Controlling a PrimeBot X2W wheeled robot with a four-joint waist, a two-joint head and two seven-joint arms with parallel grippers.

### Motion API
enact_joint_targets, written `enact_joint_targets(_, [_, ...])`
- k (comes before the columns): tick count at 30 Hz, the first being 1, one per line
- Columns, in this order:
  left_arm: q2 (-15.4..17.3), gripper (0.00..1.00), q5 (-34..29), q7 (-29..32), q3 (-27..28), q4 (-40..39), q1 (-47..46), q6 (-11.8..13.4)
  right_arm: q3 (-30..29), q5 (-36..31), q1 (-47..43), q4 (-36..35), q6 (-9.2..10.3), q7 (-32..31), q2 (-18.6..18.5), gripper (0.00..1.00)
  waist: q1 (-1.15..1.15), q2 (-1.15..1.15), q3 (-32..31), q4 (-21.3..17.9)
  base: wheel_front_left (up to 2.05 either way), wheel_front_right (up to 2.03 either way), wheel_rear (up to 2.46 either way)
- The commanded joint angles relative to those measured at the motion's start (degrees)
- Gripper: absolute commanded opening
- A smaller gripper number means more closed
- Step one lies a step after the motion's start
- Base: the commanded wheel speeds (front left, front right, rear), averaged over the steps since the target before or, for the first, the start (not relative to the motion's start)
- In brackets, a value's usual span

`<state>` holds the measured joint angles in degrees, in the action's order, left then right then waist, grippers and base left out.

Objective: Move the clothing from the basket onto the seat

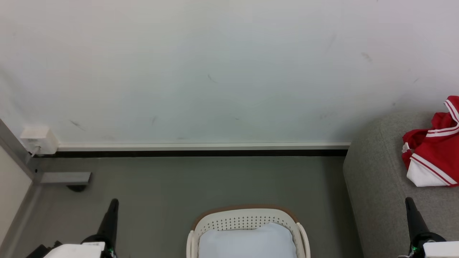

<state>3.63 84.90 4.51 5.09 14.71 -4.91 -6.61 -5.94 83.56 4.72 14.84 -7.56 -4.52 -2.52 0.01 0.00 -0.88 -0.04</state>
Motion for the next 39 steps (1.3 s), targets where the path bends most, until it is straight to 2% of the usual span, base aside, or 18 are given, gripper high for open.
enact_joint_targets(1, [-0.1, 0.0, 1.4, 0.2, 0.4, -0.3, -0.9, -0.4, -0.2, 1.4, 1.2, -0.5, 0.11, -0.3, -0.6, 0.0, 0.0, 0.0, 0.0, 0.0, 0.0, 0.0, 0.0])
enact_joint_targets(20, [-0.8, 0.0, 7.9, 2.2, 1.7, -0.6, -1.8, -1.1, -0.8, 9.0, 2.1, -0.9, 0.13, -2.2, -0.6, 0.0, -0.01, 0.0, 1.0, 0.0, 0.0, 0.0, 0.0])
enact_joint_targets(39, [-0.8, 0.0, 7.8, 2.3, 1.6, -0.7, -1.7, -1.1, -0.8, 8.9, 2.0, -0.9, 0.13, -2.2, -0.6, 0.0, -0.01, 0.0, 1.0, 0.0, 0.0, 0.0, 0.0])
